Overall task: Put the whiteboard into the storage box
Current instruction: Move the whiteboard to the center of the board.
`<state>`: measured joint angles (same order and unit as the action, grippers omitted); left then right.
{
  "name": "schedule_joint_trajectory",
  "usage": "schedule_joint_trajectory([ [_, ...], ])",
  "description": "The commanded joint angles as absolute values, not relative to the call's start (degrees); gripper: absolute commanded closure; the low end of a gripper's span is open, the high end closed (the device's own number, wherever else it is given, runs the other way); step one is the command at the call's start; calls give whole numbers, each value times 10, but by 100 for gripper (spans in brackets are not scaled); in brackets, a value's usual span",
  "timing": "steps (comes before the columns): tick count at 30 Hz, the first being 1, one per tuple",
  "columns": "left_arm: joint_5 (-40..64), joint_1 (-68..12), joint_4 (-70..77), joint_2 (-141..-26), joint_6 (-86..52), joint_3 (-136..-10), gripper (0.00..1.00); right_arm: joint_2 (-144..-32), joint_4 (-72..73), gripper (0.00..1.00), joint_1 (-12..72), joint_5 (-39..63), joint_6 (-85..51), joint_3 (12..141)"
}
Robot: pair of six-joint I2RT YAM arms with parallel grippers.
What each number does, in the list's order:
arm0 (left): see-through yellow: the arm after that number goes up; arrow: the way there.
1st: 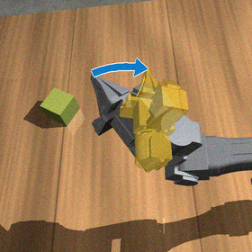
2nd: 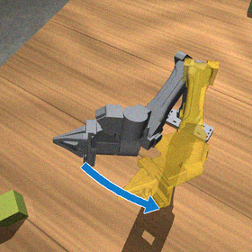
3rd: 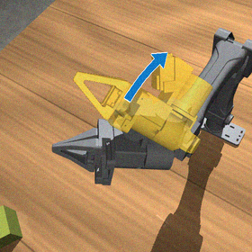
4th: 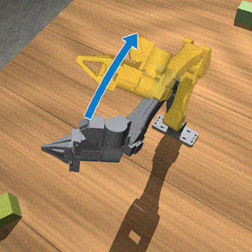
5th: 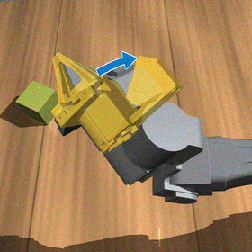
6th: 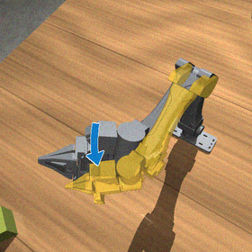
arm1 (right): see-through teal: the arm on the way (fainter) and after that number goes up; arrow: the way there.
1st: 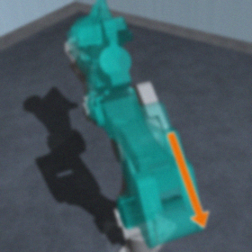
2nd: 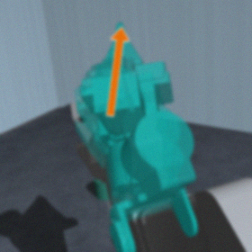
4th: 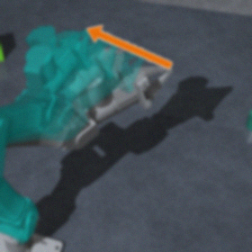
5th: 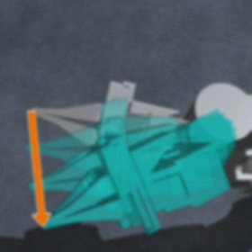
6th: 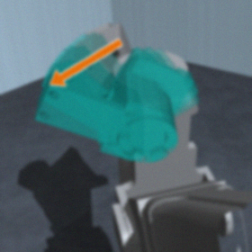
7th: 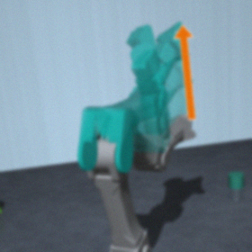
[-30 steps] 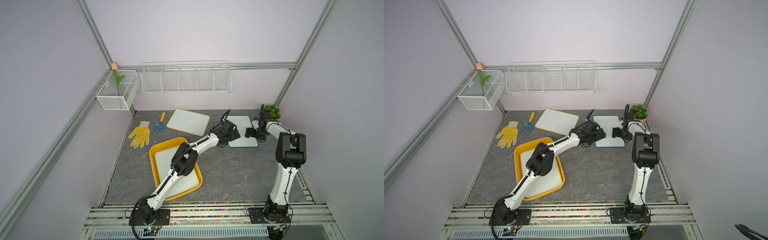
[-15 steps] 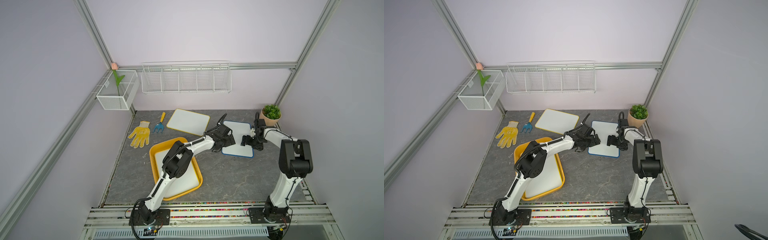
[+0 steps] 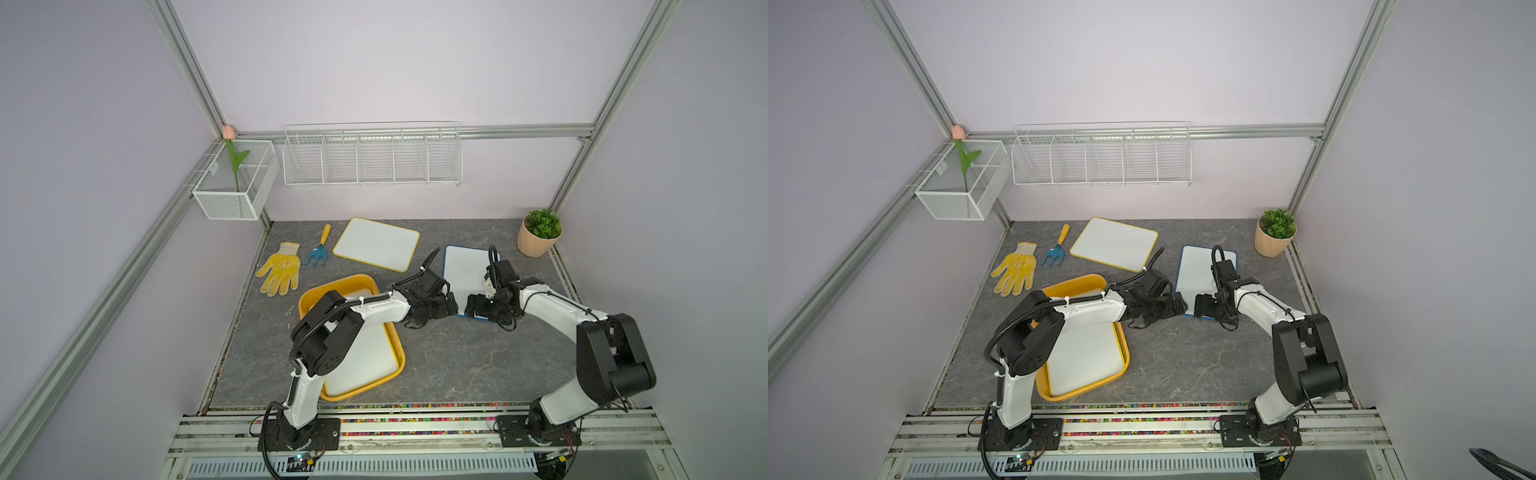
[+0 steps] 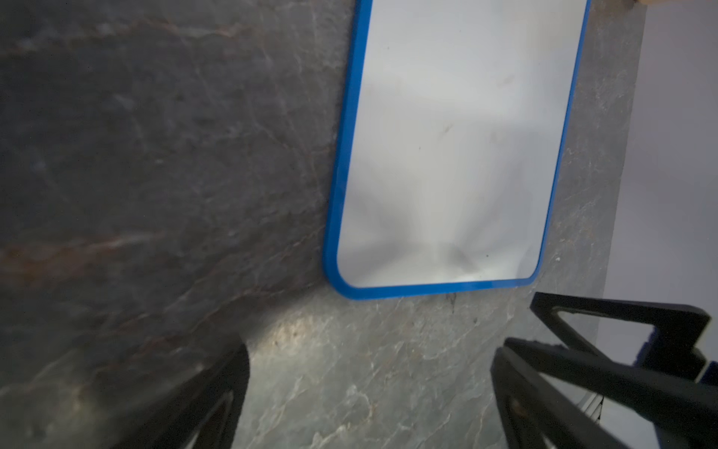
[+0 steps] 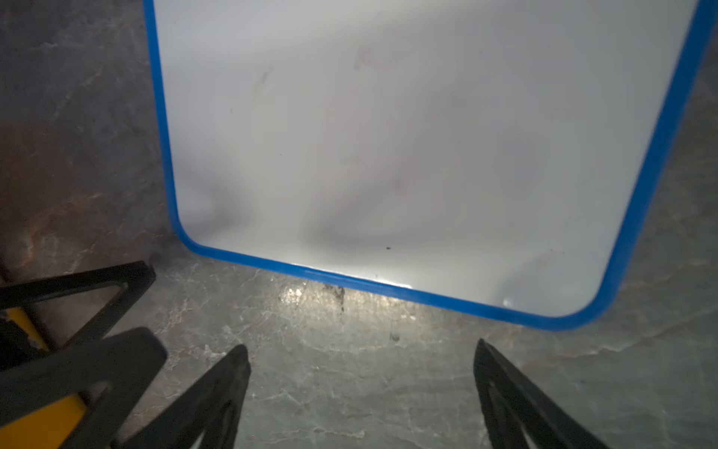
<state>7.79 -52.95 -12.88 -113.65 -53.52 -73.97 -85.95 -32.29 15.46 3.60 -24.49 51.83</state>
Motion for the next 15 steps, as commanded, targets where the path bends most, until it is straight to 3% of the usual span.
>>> schedule_joint_trajectory([
  [1,47,-533,-163,-1101,-521,-713,2,-801,-315,10,152,-8,-273,509],
  [7,5,-533,-237,-1093,-447,-789,1,-782,-313,11,108,-23,-284,535],
  [15,-11,-504,-343,-1225,-371,-988,0,-878,-302,11,50,-31,-245,606],
])
